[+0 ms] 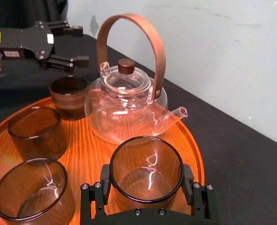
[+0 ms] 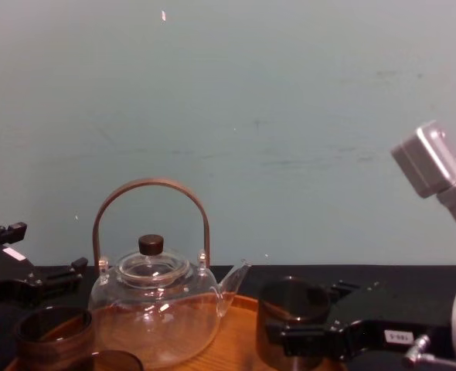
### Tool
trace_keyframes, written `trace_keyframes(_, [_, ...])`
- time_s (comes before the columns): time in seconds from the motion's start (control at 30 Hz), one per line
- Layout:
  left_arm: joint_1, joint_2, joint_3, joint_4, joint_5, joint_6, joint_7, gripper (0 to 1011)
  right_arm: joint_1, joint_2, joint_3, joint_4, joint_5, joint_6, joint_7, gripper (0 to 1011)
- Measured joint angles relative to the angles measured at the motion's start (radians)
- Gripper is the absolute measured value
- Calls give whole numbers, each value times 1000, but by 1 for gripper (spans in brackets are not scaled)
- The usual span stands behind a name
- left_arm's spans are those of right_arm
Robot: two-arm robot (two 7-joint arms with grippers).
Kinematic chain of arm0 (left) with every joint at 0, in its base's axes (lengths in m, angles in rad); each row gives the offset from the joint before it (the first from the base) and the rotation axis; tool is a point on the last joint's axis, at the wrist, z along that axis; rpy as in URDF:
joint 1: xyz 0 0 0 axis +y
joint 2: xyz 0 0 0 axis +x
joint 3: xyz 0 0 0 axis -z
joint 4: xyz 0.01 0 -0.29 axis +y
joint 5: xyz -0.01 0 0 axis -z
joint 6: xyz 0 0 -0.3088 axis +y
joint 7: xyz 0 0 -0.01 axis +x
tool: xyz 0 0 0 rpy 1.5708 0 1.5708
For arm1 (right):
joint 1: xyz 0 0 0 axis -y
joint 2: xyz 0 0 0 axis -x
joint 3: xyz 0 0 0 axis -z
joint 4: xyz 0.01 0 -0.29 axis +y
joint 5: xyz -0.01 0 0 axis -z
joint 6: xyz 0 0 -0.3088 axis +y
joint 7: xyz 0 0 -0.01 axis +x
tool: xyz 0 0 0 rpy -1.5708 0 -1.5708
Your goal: Pick up the glass from the table and place it on the tray.
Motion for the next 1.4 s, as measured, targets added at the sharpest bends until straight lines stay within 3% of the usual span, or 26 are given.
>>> trace_keyframes(0.47, [0, 0, 0, 0, 0, 0, 0, 1001, 9, -20, -7, 42, -19, -8, -2, 900])
trace_keyframes(0.97, [0, 0, 0, 0, 0, 0, 0, 1001, 9, -18, -6, 38, -18, -8, -2, 901])
trace_keyframes(1.13, [0, 0, 0, 0, 0, 0, 0, 1001, 9, -17, -5, 38, -17, -8, -2, 1002])
trace_keyframes(1.4, [0, 0, 0, 0, 0, 0, 0, 1001, 7, -16, -5, 35, -16, -8, -2, 1002])
